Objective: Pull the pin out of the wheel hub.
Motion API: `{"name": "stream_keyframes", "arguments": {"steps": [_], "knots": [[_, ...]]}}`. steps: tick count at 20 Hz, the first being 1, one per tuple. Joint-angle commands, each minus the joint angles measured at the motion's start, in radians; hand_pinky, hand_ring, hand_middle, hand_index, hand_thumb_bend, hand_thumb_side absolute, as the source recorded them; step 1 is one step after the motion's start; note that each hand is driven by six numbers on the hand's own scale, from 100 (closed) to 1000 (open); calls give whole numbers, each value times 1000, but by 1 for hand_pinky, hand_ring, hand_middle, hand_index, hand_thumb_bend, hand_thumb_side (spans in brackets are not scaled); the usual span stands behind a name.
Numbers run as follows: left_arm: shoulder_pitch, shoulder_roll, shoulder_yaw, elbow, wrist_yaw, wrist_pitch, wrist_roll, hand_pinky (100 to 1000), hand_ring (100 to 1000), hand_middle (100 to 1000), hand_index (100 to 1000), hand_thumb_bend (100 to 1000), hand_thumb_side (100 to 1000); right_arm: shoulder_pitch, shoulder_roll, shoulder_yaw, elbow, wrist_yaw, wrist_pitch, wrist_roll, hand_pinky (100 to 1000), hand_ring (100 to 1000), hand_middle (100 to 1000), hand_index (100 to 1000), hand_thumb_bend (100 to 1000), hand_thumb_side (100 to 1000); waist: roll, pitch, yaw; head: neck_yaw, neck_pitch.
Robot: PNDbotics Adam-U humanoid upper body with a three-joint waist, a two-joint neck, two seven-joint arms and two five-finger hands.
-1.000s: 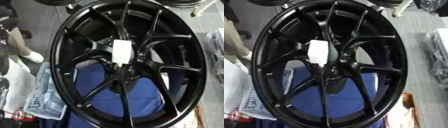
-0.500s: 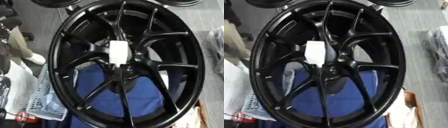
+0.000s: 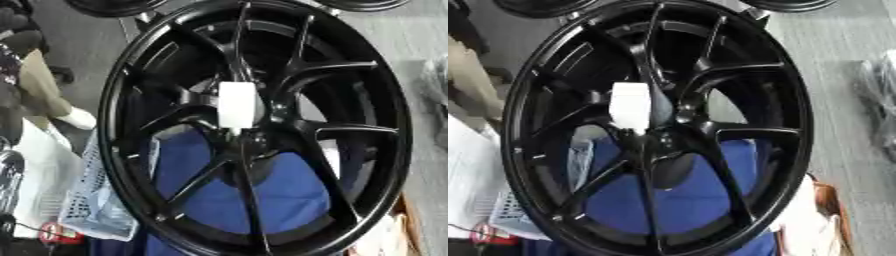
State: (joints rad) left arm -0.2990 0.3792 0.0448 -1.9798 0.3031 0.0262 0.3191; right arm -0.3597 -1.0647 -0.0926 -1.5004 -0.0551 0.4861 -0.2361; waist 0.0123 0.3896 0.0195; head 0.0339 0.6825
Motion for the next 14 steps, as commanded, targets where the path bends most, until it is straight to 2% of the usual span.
{"name": "stream_keyframes", "arguments": {"steps": [1, 3, 6, 9, 10, 11, 12, 14], "knots": [[-4, 14, 11, -20, -5, -1, 2, 863, 685, 669, 723, 100, 693, -4, -27, -22, 47, 27, 1, -22, 731, 724, 593, 666, 193, 100, 0, -24, -2, 4, -11], [-4, 14, 11, -20, -4, -1, 2, 863, 685, 669, 723, 100, 693, -3, -23, -24, 71, 38, 5, -27, 734, 741, 628, 698, 231, 100, 0, -23, -1, 4, -11], [-5, 12, 10, -20, -4, 0, 1, 864, 684, 669, 723, 100, 695, 0, -20, -28, 100, 53, 15, -35, 768, 826, 815, 808, 330, 100, 0, -22, -2, 5, -10], [-5, 11, 10, -20, -3, 0, 0, 864, 684, 670, 723, 100, 695, 1, -17, -33, 132, 68, 38, -34, 817, 933, 952, 885, 412, 100, -1, -22, -1, 7, -10], [-5, 11, 10, -20, -3, 0, 0, 864, 684, 670, 723, 100, 695, 2, -16, -33, 141, 73, 44, -28, 824, 942, 960, 889, 440, 121, -1, -22, -1, 8, -10], [-5, 11, 10, -20, -3, 0, -1, 864, 684, 670, 723, 100, 695, 2, -15, -34, 145, 78, 45, -20, 826, 941, 960, 899, 415, 286, -1, -22, -1, 8, -9], [-5, 10, 10, -20, -3, 0, -1, 864, 684, 670, 723, 100, 696, 1, -13, -37, 146, 80, 39, -13, 821, 934, 954, 897, 399, 319, -1, -22, -1, 9, -10], [-5, 10, 10, -20, -3, 1, -2, 864, 684, 670, 723, 100, 696, 0, -10, -43, 149, 74, 27, -11, 816, 925, 947, 895, 393, 321, -1, -22, -2, 9, -10]]}}
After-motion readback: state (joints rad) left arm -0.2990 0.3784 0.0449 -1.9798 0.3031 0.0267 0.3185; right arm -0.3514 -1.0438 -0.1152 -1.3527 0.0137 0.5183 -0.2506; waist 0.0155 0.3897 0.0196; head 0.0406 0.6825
